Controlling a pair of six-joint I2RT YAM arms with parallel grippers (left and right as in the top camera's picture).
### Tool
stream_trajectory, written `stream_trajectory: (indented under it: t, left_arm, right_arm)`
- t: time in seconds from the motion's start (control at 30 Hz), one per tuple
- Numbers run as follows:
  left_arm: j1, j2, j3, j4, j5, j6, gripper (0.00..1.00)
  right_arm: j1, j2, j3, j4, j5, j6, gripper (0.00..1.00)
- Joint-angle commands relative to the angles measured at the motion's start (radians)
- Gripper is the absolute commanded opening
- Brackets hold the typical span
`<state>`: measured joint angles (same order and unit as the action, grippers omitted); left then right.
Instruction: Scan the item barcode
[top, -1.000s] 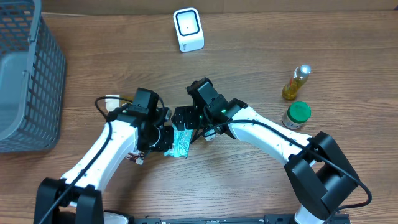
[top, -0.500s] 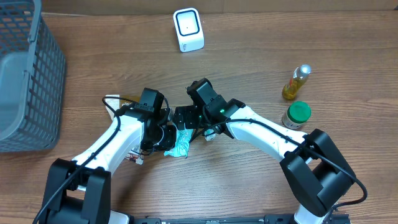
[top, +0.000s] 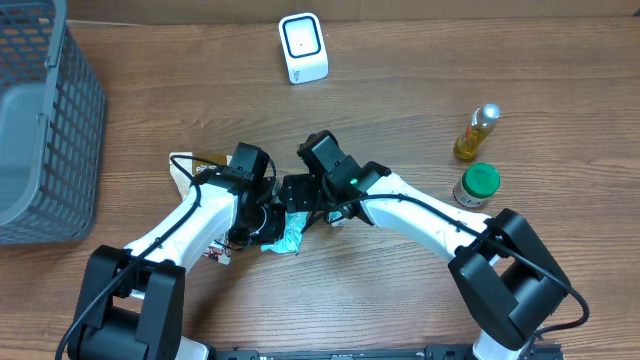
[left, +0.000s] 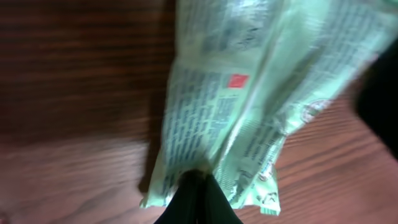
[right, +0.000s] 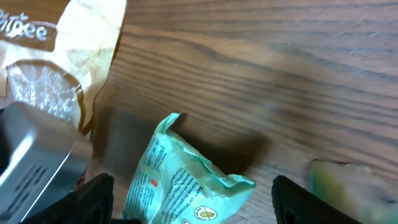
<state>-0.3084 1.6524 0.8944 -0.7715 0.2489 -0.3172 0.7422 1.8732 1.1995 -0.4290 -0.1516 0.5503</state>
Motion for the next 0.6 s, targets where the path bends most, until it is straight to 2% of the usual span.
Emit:
stream_trajectory:
  t: [0.0,0.17,0.57]
  left_arm:
    - [-0.005,0.014,-0.007,-0.034,-0.171,-0.078,0.04]
    - [-0.004,0.014,-0.007,-0.071,-0.257,-0.119,0.04]
    - [-0.005,0.014,-0.007,-0.065,-0.282,-0.125,0.04]
  right_arm:
    - [0.028,0.003,-0.003,0.009,0.002,0.008,0.79]
    - [0.034,0.003,-0.003,0.01,0.009,0.028,0.79]
    - [0.037,0.004,-0.003,0.011,-0.007,0.056,0.79]
